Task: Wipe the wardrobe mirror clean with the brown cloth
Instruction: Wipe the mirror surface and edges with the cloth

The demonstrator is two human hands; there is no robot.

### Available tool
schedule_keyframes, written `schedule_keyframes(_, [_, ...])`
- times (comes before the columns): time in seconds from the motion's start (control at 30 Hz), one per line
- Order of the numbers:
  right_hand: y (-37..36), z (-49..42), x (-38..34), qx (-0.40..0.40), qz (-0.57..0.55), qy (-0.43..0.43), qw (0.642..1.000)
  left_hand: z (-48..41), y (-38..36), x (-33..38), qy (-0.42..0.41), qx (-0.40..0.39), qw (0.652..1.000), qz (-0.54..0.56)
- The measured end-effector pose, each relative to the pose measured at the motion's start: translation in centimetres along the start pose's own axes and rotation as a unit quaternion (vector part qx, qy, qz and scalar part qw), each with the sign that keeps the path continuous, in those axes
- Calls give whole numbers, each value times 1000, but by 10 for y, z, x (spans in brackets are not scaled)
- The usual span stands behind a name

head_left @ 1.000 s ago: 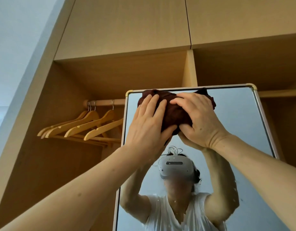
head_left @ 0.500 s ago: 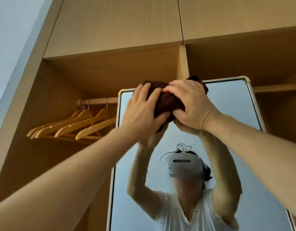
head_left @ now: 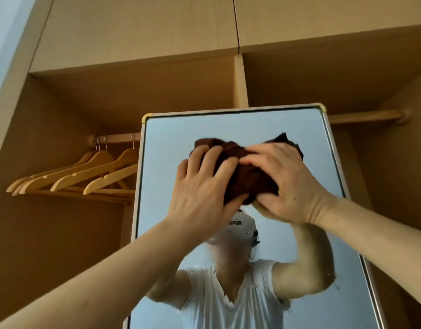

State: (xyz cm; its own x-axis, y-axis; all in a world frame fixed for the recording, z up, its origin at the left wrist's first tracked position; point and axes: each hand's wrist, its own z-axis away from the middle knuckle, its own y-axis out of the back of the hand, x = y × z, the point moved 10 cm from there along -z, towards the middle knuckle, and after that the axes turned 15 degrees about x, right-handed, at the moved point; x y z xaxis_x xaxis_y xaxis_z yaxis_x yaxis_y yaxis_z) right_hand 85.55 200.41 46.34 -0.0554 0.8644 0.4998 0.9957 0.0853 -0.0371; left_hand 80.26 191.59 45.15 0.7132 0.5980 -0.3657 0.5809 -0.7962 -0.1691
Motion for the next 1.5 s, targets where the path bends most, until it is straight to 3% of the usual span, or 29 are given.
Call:
schedule_keyframes(0.2, [20,-53,55,31,45,-86,995,-84,-24,-3,38,4,999,17])
schedule_keyframes(0.33, [25,-31,43,42,19,-88,995,-64,-17,11,13,33,999,13])
schedule_keyframes(0.57, [26,20,42,-63,-2,-65,996,-26,-14,37,-46,54,996,45])
schedule_keyframes(0.73, [42,-39,83,-3,22,-131,991,-100,-38,24,9,38,998,43])
schedule_keyframes(0.87, [43,-31,84,4,47,-142,989,-99,-41,29,11,48,998,46])
schedule_keyframes(1.13, [44,76,31,-16,62,-117,991,-15,-26,71,-116,13,989,94])
schedule_keyframes(1.37, [49,-25,92,-37,81,-155,984,-113,-49,40,-38,15,998,57])
schedule_keyframes(1.5, [53,-13,85,-20,86,-175,981,-100,-47,45,-41,30,995,83])
